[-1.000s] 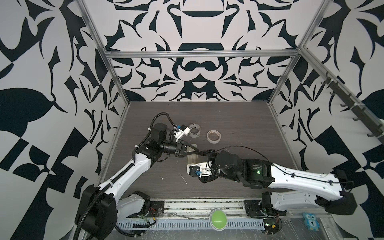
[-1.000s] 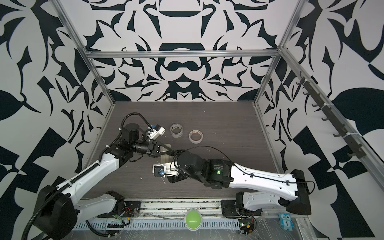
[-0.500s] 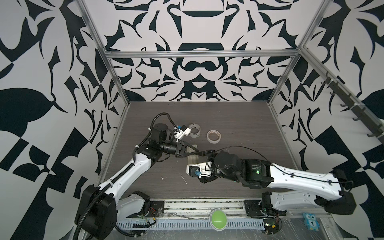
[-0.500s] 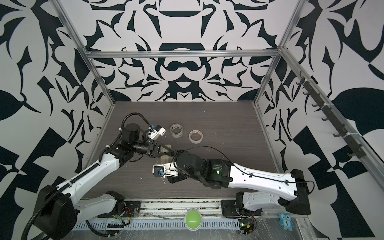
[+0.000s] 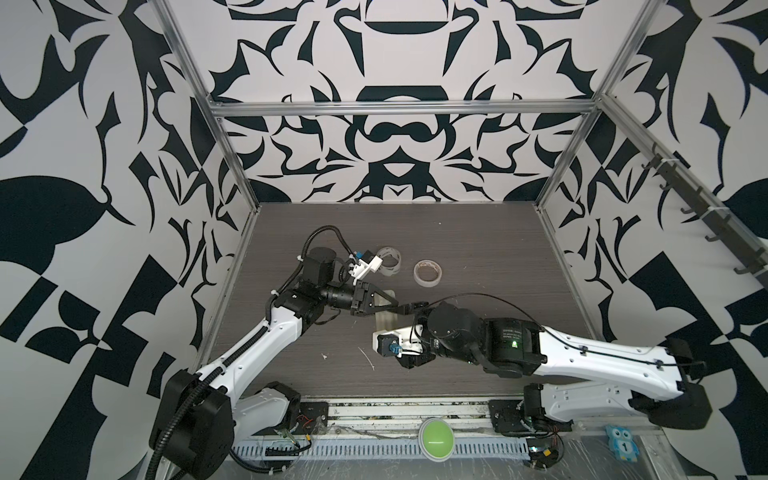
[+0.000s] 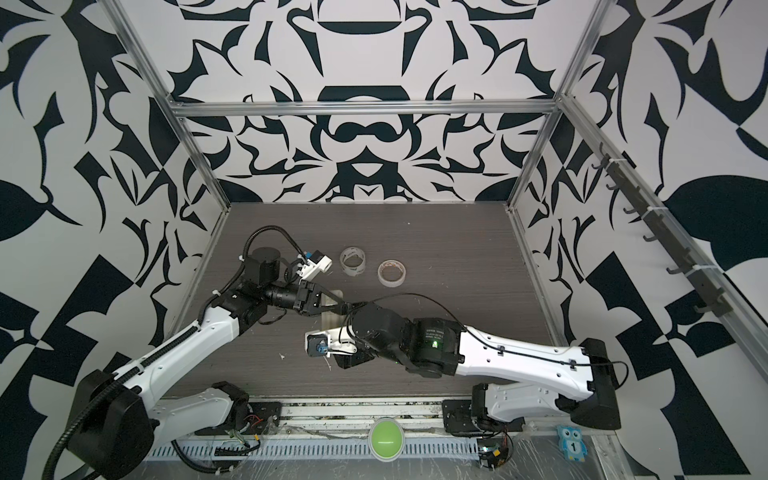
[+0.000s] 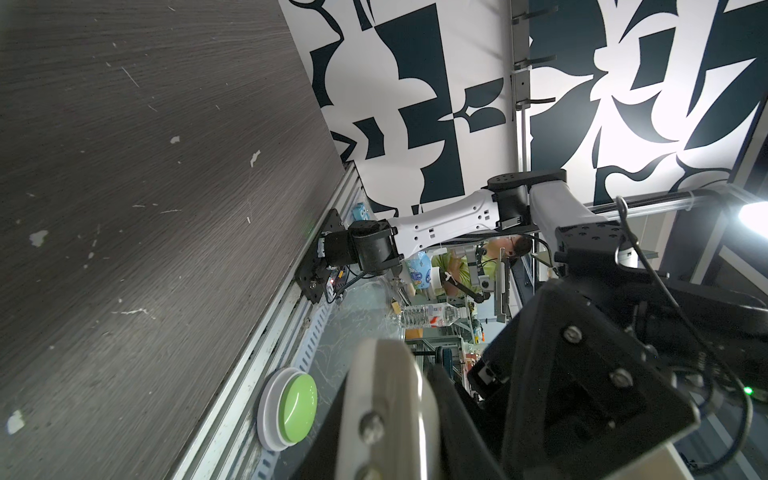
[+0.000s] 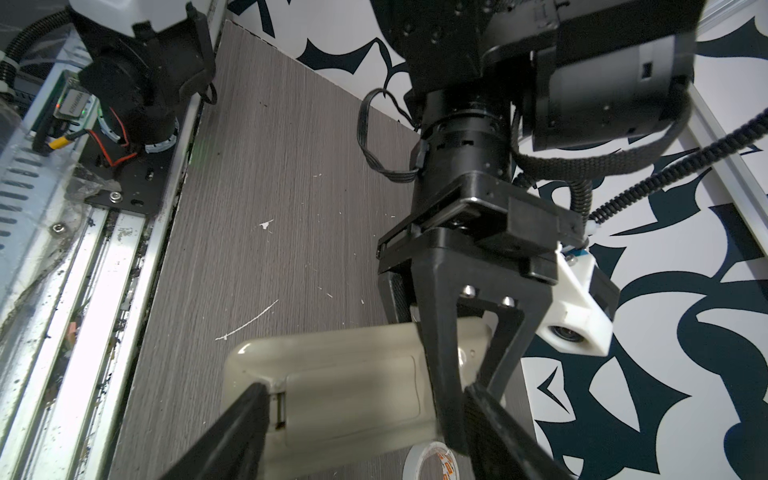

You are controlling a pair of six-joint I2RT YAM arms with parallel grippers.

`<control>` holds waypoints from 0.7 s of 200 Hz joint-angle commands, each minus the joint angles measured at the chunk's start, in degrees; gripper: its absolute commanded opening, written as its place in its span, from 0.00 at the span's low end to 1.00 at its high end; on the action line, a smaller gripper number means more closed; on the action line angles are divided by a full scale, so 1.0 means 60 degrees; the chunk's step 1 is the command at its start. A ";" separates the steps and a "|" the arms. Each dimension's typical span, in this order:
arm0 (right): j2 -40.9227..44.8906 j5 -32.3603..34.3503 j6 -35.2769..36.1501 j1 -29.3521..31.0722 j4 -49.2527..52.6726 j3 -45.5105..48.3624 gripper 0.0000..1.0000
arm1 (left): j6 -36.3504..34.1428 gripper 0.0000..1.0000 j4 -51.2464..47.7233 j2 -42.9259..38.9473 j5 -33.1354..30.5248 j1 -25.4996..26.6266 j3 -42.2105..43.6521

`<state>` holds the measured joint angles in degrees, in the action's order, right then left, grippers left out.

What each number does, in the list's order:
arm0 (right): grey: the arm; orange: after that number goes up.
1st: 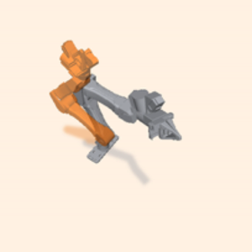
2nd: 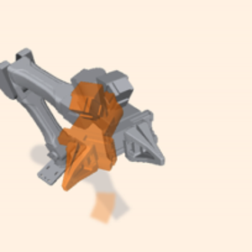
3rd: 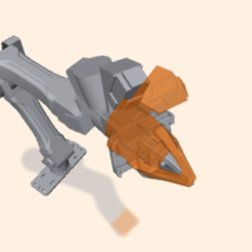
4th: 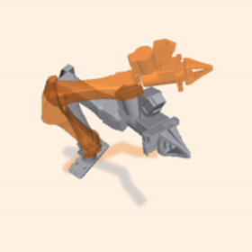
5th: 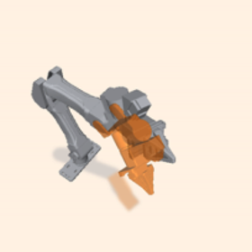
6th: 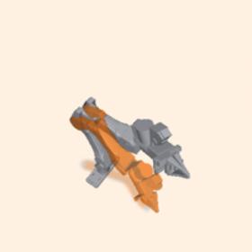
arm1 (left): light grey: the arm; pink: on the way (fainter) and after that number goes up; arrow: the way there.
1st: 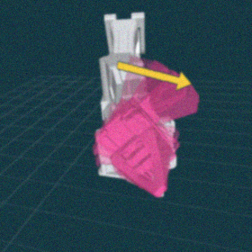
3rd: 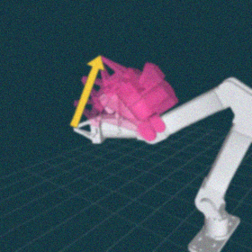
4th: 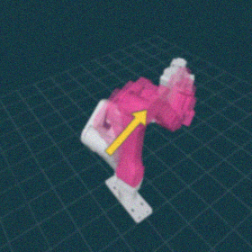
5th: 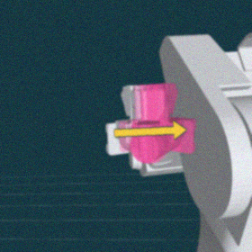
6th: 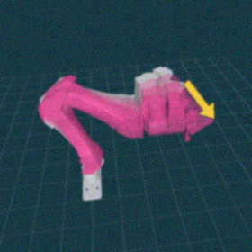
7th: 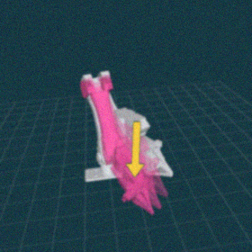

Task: Load the batteries into the remote control

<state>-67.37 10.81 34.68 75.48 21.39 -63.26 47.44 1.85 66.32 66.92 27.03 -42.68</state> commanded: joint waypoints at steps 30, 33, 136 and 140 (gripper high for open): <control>-0.0253 0.0998 0.0171 0.0033 -0.0091 -0.0270 0.76 | -0.0040 0.00 0.0058 -0.0084 0.0244 0.0066 0.0080; -0.0255 0.1044 0.0181 0.0036 -0.0105 -0.0280 0.76 | -0.0033 0.00 0.0058 -0.0088 0.0244 0.0075 0.0092; -0.0021 0.1961 0.0621 0.0032 -0.0816 -0.0080 0.73 | 0.0003 0.00 0.0044 0.0094 0.0237 0.0143 0.0052; -0.0011 0.1974 0.0613 0.0032 -0.0829 -0.0080 0.73 | 0.0003 0.00 0.0044 0.0093 0.0230 0.0139 0.0052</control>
<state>-68.45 16.86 37.43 76.49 21.45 -63.46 47.00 2.57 66.78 64.69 26.96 -42.50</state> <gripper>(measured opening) 0.734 0.253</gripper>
